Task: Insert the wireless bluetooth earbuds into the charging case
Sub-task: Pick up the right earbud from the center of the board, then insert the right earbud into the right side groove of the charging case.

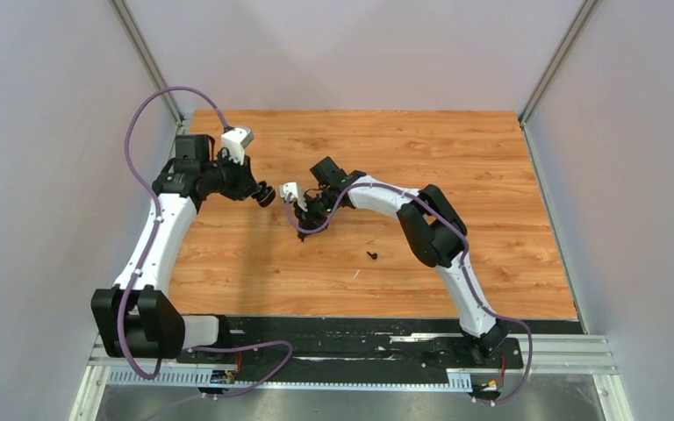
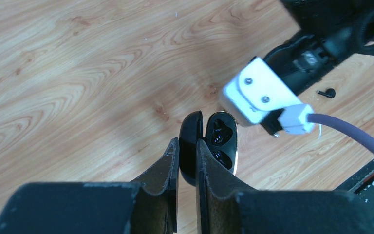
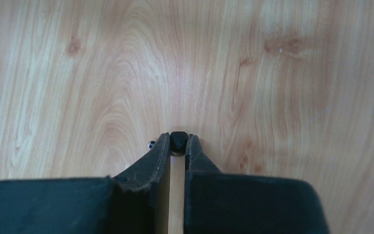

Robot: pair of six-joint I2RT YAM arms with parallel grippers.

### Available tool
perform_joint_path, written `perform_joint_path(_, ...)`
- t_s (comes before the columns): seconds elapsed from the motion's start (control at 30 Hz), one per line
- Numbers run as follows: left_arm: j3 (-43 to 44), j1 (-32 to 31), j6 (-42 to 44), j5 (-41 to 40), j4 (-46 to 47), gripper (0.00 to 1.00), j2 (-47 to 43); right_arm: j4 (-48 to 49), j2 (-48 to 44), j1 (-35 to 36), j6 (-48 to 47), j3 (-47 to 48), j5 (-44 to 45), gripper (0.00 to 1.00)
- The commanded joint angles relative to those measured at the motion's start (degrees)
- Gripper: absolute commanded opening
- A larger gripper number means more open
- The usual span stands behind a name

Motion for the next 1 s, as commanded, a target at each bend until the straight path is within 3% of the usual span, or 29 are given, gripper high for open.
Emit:
perform_joint_path(0.0,0.4,-0.5,-0.5,1.8,1.4,0.00,2.3,3.0,-12.8,-0.3,-4.8,-4.6,6.2,0.00)
perform_joint_path(0.27,1.4,-7.5,3.3,-1.7,7.8,0.00,4.2,15.9,-36.9,-2.9,-14.4,-20.1,12.2,0.00)
perform_joint_path(0.43,2.3,-10.2,3.2,0.7,11.2,0.00,6.0,27.1,-46.7,-2.7,-20.0,-29.6,11.8,0.00)
perform_joint_path(0.97,-0.8,-13.1,7.5,14.0,15.1,0.00,0.4,41.3,-52.2,-1.8,-34.5,-40.5,3.7,0.00)
